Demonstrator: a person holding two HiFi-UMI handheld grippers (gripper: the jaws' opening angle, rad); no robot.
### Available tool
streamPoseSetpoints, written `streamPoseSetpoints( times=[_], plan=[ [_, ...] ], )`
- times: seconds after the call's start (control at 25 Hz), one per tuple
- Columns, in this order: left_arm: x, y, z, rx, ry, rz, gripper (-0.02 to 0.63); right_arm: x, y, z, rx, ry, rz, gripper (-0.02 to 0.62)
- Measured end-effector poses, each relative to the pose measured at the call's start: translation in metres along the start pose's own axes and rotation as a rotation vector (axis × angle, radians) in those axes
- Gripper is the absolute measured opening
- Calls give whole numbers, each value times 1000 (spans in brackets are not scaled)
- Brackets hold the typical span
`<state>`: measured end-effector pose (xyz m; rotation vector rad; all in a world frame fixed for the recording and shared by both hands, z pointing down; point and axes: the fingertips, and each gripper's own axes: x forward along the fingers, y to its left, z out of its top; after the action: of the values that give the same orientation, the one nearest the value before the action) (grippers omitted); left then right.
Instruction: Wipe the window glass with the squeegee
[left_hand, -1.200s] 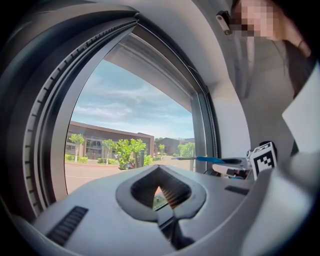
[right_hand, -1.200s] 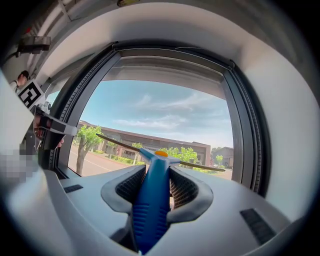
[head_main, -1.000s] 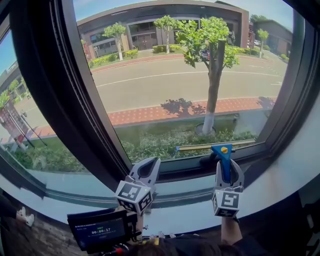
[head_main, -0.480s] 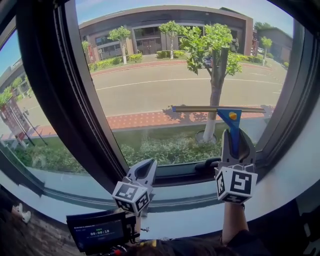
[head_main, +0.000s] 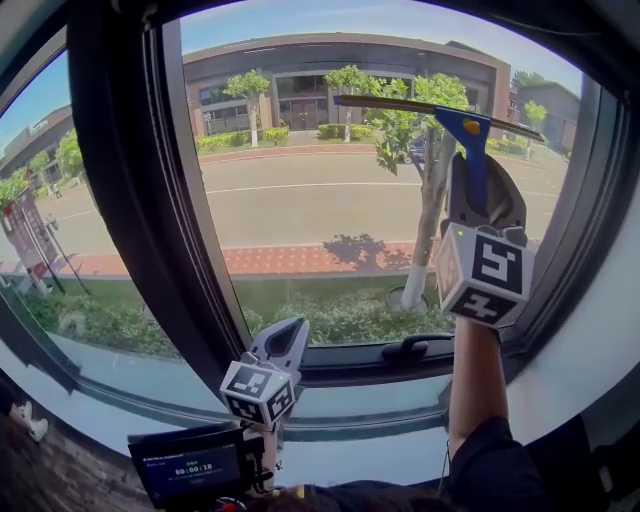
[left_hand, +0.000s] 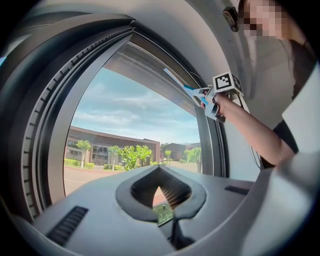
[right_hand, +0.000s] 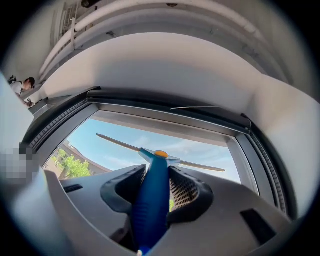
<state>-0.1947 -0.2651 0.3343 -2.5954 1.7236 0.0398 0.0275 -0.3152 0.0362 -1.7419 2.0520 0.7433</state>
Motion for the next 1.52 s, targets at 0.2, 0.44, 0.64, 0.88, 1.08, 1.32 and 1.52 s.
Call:
streamPoseSetpoints(
  times=[0.2, 0.44, 0.64, 0.88, 1.08, 1.32, 1.52],
  plan=[
    [2, 0, -1, -3, -4, 1, 2, 40, -12, 44, -23, -73, -20, 143],
    [2, 1, 0, -5, 1, 12, 2, 77, -20, 88, -65, -131, -50, 143],
    [3, 0, 2, 9, 3, 11, 2, 102, -21, 106, -72, -141, -66, 143],
    [2, 4, -3, 15, 11, 20, 2, 118, -21, 107, -63, -134, -64, 143],
    [0, 6, -3, 21, 11, 30, 2, 116, -20, 105, -65, -140, -59, 143],
    [2, 4, -2, 20, 4, 20, 2, 110, -17, 99, -75, -134, -54, 143],
    [1, 3, -4, 4, 1, 18, 2, 99, -12, 83, -75, -119, -49, 143]
  ],
)
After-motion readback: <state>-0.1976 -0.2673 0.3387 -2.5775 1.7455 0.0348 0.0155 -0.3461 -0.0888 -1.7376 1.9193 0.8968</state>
